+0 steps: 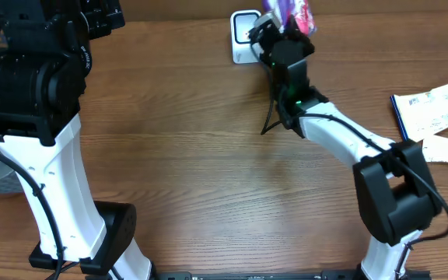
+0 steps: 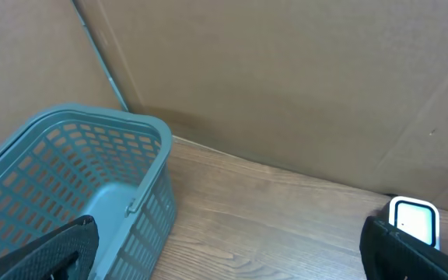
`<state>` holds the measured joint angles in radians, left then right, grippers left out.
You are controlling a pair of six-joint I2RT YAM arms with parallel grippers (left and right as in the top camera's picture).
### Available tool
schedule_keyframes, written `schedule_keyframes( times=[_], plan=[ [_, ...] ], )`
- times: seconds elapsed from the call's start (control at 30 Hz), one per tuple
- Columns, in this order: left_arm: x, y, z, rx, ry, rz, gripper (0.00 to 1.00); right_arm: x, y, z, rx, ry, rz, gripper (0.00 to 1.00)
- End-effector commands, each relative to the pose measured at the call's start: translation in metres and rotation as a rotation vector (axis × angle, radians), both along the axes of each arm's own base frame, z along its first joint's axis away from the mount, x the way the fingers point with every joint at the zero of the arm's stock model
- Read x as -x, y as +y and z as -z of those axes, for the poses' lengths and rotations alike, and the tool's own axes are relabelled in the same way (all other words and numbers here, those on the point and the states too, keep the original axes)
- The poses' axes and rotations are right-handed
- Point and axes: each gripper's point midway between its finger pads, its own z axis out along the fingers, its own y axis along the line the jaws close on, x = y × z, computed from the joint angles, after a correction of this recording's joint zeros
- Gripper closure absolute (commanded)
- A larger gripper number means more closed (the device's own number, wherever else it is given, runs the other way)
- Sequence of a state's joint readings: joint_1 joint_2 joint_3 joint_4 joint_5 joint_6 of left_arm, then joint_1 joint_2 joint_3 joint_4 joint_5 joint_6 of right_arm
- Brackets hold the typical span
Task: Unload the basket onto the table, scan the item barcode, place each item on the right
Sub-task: 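Hold the pack in front of the scanner with the right gripper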
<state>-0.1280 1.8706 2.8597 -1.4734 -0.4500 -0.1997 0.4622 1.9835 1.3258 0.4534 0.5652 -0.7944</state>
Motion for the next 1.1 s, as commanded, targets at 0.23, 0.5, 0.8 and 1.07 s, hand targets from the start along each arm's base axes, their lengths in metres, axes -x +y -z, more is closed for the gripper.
schedule_keyframes(
  times=[0.23, 0.5, 0.8, 1.07],
  plan=[
    [-0.004, 0.005, 0.003, -0.016, 0.011, -0.012, 0.00, -0.024, 0.016, 0.071, 0.355, 0.022, -0.086, 0.78],
    [-0.004, 0.005, 0.003, -0.016, 0.011, -0.012, 0.00, -0.040, 0.029, 0.087, 0.410, -0.013, -0.118, 0.78],
    [-0.004, 0.005, 0.003, -0.016, 0.011, -0.012, 0.00, -0.045, 0.036, 0.101, 0.641, -0.003, -0.179, 0.78],
    [-0.004, 0.005, 0.003, -0.016, 0.011, -0.012, 0.00, -0.045, 0.035, 0.114, 0.677, 0.019, -0.181, 0.78]
  ],
)
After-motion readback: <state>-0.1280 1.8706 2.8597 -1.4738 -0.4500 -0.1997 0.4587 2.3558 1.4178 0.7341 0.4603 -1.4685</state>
